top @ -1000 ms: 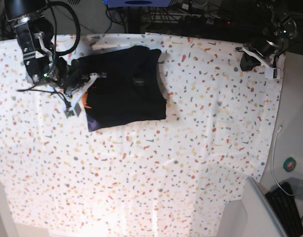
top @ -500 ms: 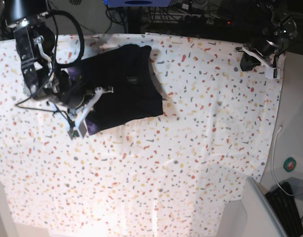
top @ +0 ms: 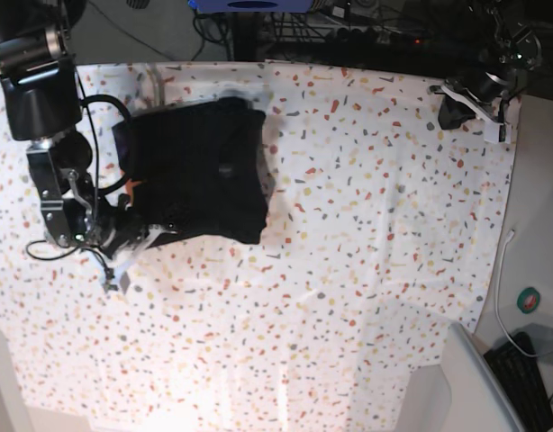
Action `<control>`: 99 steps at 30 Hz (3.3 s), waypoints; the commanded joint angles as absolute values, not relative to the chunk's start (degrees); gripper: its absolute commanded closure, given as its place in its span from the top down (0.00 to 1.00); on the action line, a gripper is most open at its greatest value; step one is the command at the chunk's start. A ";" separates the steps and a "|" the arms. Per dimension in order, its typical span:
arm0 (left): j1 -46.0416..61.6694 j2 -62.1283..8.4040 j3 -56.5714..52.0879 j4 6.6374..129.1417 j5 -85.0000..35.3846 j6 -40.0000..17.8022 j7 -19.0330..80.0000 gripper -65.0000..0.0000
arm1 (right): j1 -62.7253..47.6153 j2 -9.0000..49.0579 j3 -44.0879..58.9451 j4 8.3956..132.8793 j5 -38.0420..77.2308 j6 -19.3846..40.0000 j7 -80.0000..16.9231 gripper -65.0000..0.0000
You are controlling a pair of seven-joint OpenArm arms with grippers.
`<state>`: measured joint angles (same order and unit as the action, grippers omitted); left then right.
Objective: Layout the t-shirt on the table in an organized manner, then fold the t-shirt properly
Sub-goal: 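Press and straighten the folded bundle's edges with the right gripper, then grasp the bundle's top layer with the left gripper, then pull the top layer with the left gripper to flip the bundle over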
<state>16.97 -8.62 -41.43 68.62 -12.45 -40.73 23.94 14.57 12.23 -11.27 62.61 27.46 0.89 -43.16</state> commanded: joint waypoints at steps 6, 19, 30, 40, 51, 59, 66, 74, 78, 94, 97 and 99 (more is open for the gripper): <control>17.71 -9.01 -34.95 71.08 -10.59 -40.00 25.98 0.00 | 11.82 13.05 -10.51 77.49 27.82 0.84 -46.55 0.00; 14.90 -6.37 -15.52 93.32 -31.69 -40.00 43.30 0.61 | 5.67 13.32 -10.42 87.96 27.82 0.75 -48.13 0.00; 1.36 -3.03 1.19 74.24 -40.04 -40.00 42.95 1.00 | 3.30 16.13 -10.33 88.04 27.82 0.84 -47.52 0.00; -4.26 1.01 1.45 61.85 -39.87 -40.00 42.07 1.00 | -1.19 16.13 2.77 88.40 28.00 6.55 -44.09 0.00; -5.23 1.27 9.27 57.01 -35.91 -32.48 36.88 0.59 | -4.62 16.31 22.29 87.96 27.91 15.43 -44.26 0.00; -13.67 -3.47 13.76 57.19 -35.74 -26.15 47.78 0.00 | -7.52 16.48 24.04 87.87 27.74 15.52 -44.09 0.00; -27.56 -15.60 47.34 63.34 -35.74 -26.15 49.63 0.00 | -8.40 16.40 23.69 87.87 27.74 15.52 -44.18 0.00; -40.57 -16.04 82.33 65.98 -24.22 -26.15 40.84 0.00 | -8.48 16.13 23.69 87.87 27.74 15.52 -44.35 0.00; -38.55 -11.74 81.98 65.45 -14.29 -26.15 39.08 0.00 | -9.01 16.13 23.60 86.46 27.74 15.52 -44.26 0.00; -32.92 0.04 70.73 65.45 11.03 -36.79 38.90 0.00 | -10.51 15.78 20.88 83.82 27.74 15.52 -44.00 0.00; -33.01 0.22 70.99 65.45 10.86 -36.88 38.90 0.00 | -10.51 14.81 20.88 83.82 27.74 15.52 -44.00 0.00; -32.92 0.22 70.90 65.45 10.68 -36.88 38.90 0.00 | -10.51 14.73 20.88 83.82 27.74 15.52 -44.00 0.00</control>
